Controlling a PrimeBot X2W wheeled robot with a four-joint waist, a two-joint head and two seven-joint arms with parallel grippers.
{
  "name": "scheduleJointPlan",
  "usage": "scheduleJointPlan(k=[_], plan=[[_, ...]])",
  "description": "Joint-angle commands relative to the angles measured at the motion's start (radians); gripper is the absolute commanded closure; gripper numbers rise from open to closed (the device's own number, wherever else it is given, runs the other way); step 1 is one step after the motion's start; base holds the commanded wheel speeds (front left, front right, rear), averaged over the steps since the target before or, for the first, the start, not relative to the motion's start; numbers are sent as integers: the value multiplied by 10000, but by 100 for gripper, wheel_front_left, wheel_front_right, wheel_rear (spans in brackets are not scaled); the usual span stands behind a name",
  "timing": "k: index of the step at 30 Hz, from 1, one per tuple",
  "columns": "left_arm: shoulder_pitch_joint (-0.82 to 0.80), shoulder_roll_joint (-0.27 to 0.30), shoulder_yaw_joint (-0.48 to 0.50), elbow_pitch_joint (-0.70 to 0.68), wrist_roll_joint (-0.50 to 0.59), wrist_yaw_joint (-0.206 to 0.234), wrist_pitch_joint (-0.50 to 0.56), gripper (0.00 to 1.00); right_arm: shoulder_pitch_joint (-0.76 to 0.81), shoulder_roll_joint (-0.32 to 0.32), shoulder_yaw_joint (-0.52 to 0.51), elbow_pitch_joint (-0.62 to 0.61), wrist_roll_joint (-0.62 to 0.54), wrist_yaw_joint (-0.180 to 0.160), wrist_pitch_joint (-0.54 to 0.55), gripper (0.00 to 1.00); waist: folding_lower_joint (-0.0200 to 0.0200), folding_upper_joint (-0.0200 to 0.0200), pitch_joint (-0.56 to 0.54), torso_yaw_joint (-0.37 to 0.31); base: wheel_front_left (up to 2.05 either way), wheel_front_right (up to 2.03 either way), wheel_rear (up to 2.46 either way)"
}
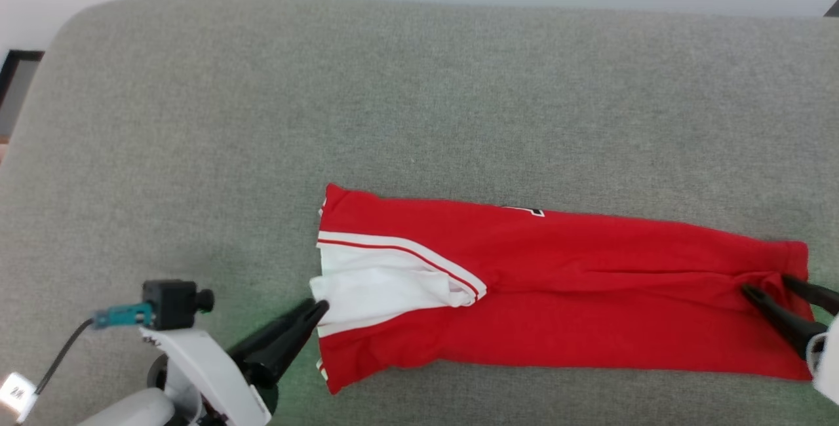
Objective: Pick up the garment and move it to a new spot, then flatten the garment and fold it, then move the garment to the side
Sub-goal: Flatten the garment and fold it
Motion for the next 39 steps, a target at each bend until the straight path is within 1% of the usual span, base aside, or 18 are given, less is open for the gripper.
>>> scheduleJointPlan(k=[1, 3, 7, 9, 11, 15, 18, 22, 25, 27, 30, 31, 32, 33, 34, 35, 37, 39], plan=[[289, -7, 200, 59, 125, -23, -269, 0, 273, -156, -312, -235, 187, -4, 99, 0, 0, 0, -143, -32, 0, 0, 0], [383, -30, 315, 37, 175, -23, -360, 0, 340, -208, -439, -330, 272, -4, 162, 0, 0, 0, -170, -31, 0, 0, 0], [847, -250, 1067, 200, 444, -23, -529, 0, 658, -456, -1125, -361, 540, -4, 571, 0, 0, 0, -262, 122, 0, 0, 0], [1074, -566, 1818, 456, 858, -23, -548, 0, 768, -473, -1454, -240, 668, -4, 931, 0, 0, 0, -266, 254, 0, 0, 0], [1463, -1049, 2604, 756, 1314, -23, -541, 0, 781, -375, -1730, -27, 822, -4, 1440, 0, 0, 0, -263, 400, 0, 0, 0], [2262, -2205, 4490, 1308, 3081, -20, -545, 0, 513, -193, -2029, 369, 849, -3, 2626, 0, 0, 0, -189, 684, 0, 0, 0], [2827, -3261, 5812, 1660, 4516, -9, -546, 0, 226, 27, -2164, 587, 767, -3, 3432, 0, 0, 0, -123, 915, 0, 0, 0], [3338, -4322, 7113, 1941, 6503, -9, -535, 0, -75, 345, -2311, 915, 413, -3, 4302, 0, 0, 0, -37, 1204, 0, 0, 0], [3547, -4946, 8151, 1945, 7838, -9, -536, 0, -183, 570, -2391, 1163, 88, -3, 4913, 0, 0, 0, 4, 1354, 0, 0, 0], [3638, -5182, 8760, 1886, 8913, 38, -536, 0, -212, 785, -2400, 1268, -115, -3, 5266, 0, 0, 0, 23, 1408, 0, 0, 0], [3711, -5710, 9593, 1724, 10098, 48, -532, 0, -205, 1151, -2461, 1301, -334, -1, 5669, 0, 0, 0, 79, 1461, 0, 0, 0], [3694, -5815, 9822, 1657, 10443, 43, -532, 0, -158, 1282, -2466, 1284, -385, 0, 5791, 2, 0, 0, 111, 1462, 0, 0, 0], [3696, -6038, 10089, 1612, 10617, 34, -532, 0, -110, 1416, -2484, 1255, -456, 2, 5876, 50, 0, 0, 141, 1461, 0, 0, 0], [3720, -6212, 10293, 1580, 10815, 18, -532, 0, -66, 1535, -2463, 1215, -523, 2, 5965, 62, 0, 0, 181, 1440, 0, 0, 0], [3726, -6290, 10440, 1548, 11082, 4, -532, 0, -32, 1642, -2451, 1165, -582, 5, 6034, 80, 0, 0, 220, 1416, 0, 0, 0], [3732, -6404, 10581, 1524, 11239, -5, -532, 0, -21, 1748, -2454, 1097, -649, 5, 6083, 100, 0, 0, 259, 1383, 0, 0, 0], [3730, -6633, 10802, 1530, 11451, -12, -532, 0, -59, 1908, -2550, 980, -744, 17, 6082, 100, 0, 0, 320, 1323, 0, 0, 0], [3736, -6665, 10798, 1571, 11618, -20, -532, 0, -151, 1889, -2739, 892, -869, 8, 5935, 100, 0, 0, 369, 1221, 0, 0, 0]])
